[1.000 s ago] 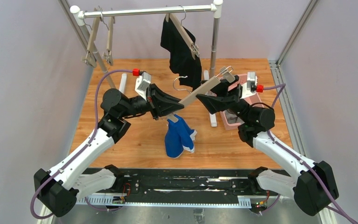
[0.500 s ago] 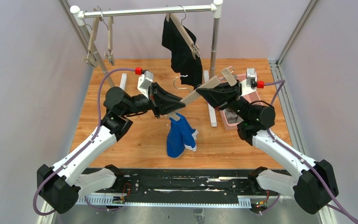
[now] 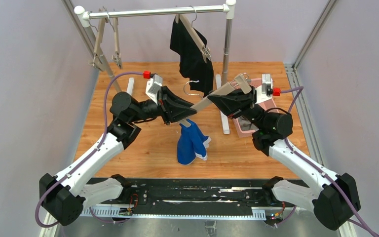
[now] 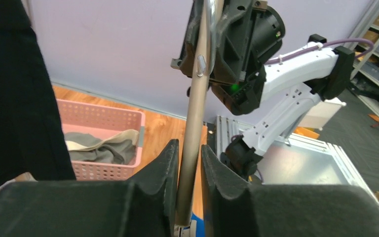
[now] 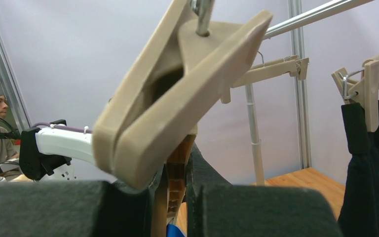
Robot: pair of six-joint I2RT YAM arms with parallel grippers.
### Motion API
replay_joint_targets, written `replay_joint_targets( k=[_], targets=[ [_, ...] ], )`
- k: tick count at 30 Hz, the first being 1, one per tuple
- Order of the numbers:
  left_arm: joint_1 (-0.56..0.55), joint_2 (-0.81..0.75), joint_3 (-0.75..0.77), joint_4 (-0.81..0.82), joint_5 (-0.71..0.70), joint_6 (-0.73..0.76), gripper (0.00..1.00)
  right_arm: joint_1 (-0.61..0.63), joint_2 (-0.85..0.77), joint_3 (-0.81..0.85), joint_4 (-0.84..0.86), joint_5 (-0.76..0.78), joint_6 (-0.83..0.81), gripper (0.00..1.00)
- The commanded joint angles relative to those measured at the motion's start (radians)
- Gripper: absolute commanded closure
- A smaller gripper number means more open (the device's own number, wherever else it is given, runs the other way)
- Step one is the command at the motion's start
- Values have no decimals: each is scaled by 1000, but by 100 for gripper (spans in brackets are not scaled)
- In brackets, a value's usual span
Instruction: Remove the underwear clipped to the hanger
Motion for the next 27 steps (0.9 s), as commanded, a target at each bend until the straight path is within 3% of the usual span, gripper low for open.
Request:
replay_joint_targets(
  k=[1, 7, 13, 14, 17, 21, 27],
  targets=[
    [-4, 0, 4, 60, 30, -43, 73, 6, 8, -1, 36, -12, -79, 99],
    [-3, -45, -8, -46, -8, 69, 66, 5, 5, 0, 52, -33, -43, 99],
    [-3, -102, 11, -269, -96, 232, 30, 6, -45, -2, 23, -44, -47, 99],
    [-1, -111, 10, -284, -124, 244, 28, 6, -59, -3, 17, -44, -49, 99],
    [-1, -123, 5, -282, -132, 243, 26, 5, -88, -15, 0, -39, -54, 99],
    [-1, -109, 5, -279, -130, 235, 10, 6, -121, -17, -19, -35, -54, 99],
    [-1, -87, -28, -162, -71, 152, 8, 6, -153, -18, -42, -32, -64, 99]
  ],
)
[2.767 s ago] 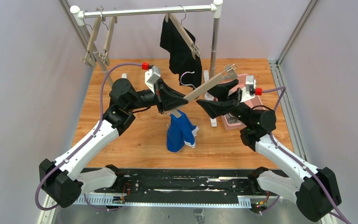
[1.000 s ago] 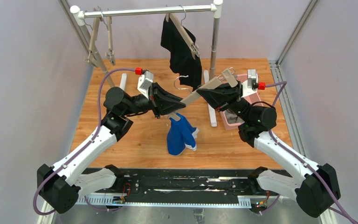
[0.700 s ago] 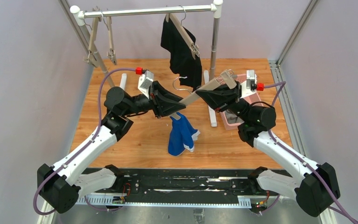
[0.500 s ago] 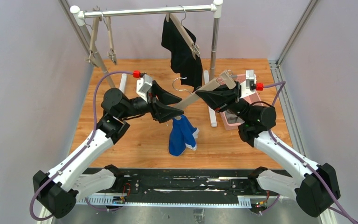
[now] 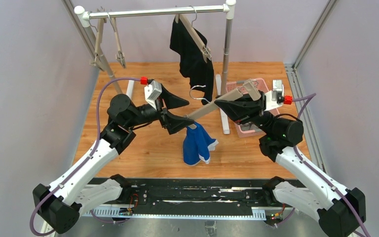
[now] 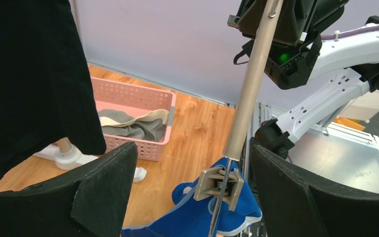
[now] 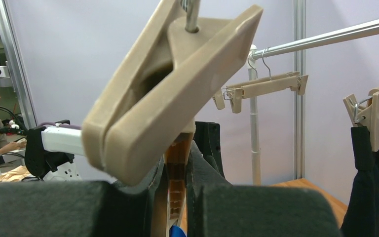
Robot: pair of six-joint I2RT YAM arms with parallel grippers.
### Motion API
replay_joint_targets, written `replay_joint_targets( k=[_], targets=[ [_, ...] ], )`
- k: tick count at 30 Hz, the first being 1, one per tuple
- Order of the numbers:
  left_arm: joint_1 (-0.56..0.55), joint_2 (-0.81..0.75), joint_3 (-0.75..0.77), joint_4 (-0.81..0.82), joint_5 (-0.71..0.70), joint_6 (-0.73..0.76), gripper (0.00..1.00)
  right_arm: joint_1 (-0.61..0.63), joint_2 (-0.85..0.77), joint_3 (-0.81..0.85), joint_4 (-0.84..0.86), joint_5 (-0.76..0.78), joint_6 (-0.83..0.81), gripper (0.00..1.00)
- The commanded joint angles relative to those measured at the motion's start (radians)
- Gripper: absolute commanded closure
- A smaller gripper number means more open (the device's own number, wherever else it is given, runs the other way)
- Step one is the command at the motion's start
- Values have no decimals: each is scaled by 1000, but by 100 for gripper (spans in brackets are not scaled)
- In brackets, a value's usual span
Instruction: Remove the underwear clipped to the hanger
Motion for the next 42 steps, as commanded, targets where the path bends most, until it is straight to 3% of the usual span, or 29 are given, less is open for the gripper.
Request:
replay_joint_targets(
  k=[1, 7, 8, 13, 15, 18, 22, 24, 27, 31, 42],
  targets=[
    [-1, 12, -27, 113, 53, -60, 8, 4, -31, -1, 12, 3, -18, 100],
    [-1, 38, -60, 218, 119, -135, 13, 3, -29, 7, 23, 5, -10, 99],
    [-1, 39, -66, 237, 124, -150, 19, 4, -28, 8, 23, 6, -10, 100],
    [-1, 47, -75, 269, 138, -161, 74, 3, -16, 17, 22, 8, -11, 99],
    [-2, 50, -68, 266, 139, -154, 83, 4, -10, 17, 21, 8, -13, 99],
    [-1, 61, -45, 259, 141, -146, 77, 4, 2, 19, 23, 8, -14, 99],
    [-1, 84, -8, 249, 137, -139, 86, 3, 19, 24, 23, 10, -20, 100],
    [-1, 98, 10, 246, 138, -143, 73, 3, 28, 29, 23, 8, -21, 99],
    [-1, 110, 29, 262, 142, -152, 67, 4, 36, 34, 21, 3, -19, 100],
    [-1, 108, 46, 287, 150, -169, 48, 4, 42, 35, 17, -3, -19, 99],
    [-1, 117, 46, 287, 167, -186, 50, 4, 46, 36, 25, 1, -14, 99]
  ],
)
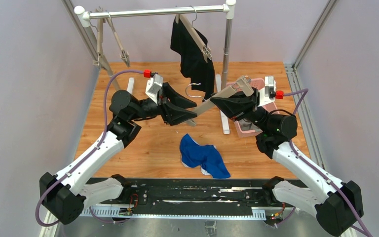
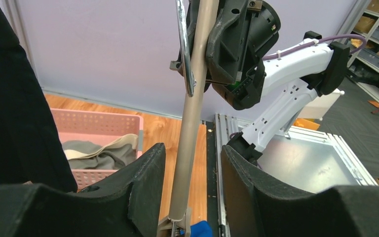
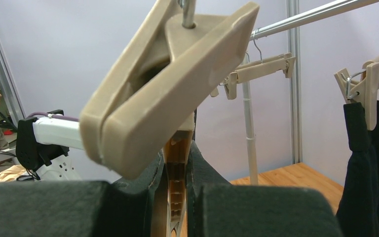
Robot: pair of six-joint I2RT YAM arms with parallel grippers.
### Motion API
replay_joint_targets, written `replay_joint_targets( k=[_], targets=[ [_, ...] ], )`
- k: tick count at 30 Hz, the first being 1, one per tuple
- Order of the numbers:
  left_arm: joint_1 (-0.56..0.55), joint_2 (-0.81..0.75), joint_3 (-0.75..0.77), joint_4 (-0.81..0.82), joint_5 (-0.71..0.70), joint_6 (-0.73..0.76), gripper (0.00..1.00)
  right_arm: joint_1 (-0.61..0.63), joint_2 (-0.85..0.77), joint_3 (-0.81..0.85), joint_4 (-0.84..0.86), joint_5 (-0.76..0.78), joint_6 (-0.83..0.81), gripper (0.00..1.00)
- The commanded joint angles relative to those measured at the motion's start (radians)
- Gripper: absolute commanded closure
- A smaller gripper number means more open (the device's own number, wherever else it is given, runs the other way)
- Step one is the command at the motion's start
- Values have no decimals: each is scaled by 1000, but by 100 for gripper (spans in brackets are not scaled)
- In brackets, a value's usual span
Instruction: Remove the underwear clipped to the hanger
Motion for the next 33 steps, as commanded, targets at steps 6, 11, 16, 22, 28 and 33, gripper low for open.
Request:
replay_joint_targets(
  k=[6, 11, 16, 22, 28, 33],
  targets=[
    [-3, 18, -16, 31, 8, -9, 49, 7, -9, 30, 51, -4, 0, 99],
    [-3, 48, -20, 31, 21, -21, 50, 6, 3, 40, 71, -5, 10, 99],
    [-3, 53, -30, 31, 21, -12, 68, 7, 16, 49, 85, -7, 21, 99],
    [-3, 57, -25, 31, 36, -27, 100, 7, 27, 46, 97, -13, 31, 100],
    [-3, -15, -13, 8, 11, -54, 100, 7, 14, 27, 32, 11, 15, 73],
    [-3, -83, 35, -171, -51, -6, 100, 7, -13, -17, -8, 31, -20, 37]
  ],
)
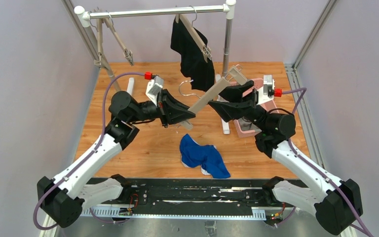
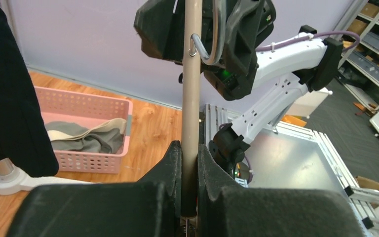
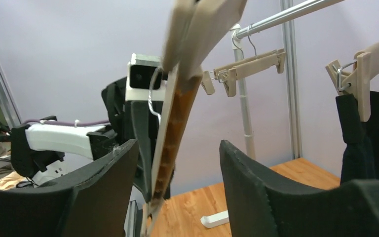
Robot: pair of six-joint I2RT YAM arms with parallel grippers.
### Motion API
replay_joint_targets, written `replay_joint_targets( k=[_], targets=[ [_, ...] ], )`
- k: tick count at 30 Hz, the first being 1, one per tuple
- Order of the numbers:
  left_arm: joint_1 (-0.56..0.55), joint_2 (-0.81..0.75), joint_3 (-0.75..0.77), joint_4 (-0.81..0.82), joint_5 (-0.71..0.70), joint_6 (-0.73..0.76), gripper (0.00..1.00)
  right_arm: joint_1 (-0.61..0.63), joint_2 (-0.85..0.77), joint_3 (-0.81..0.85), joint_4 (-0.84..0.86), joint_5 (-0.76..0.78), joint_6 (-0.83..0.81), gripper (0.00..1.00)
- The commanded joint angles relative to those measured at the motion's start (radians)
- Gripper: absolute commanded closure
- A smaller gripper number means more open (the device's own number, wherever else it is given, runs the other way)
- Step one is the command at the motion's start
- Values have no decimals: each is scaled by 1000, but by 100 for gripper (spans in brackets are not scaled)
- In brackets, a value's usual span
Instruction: Remove the underwear clipped to the hanger
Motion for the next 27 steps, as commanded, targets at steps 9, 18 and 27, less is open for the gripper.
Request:
replay_joint_targets(
  k=[9, 18, 27],
  targets=[
    [-2, -254, 169, -880, -573, 299, 100, 59, -177, -8, -666, 103, -383, 34],
    [-2, -380, 208, -1233, -1009, 286, 100, 323, -119, 17, -1265, 540, -649, 32],
    [-2, -264, 187, -1160, -1057, 249, 100, 455, 104, -48, -1282, 595, -561, 29]
  ],
)
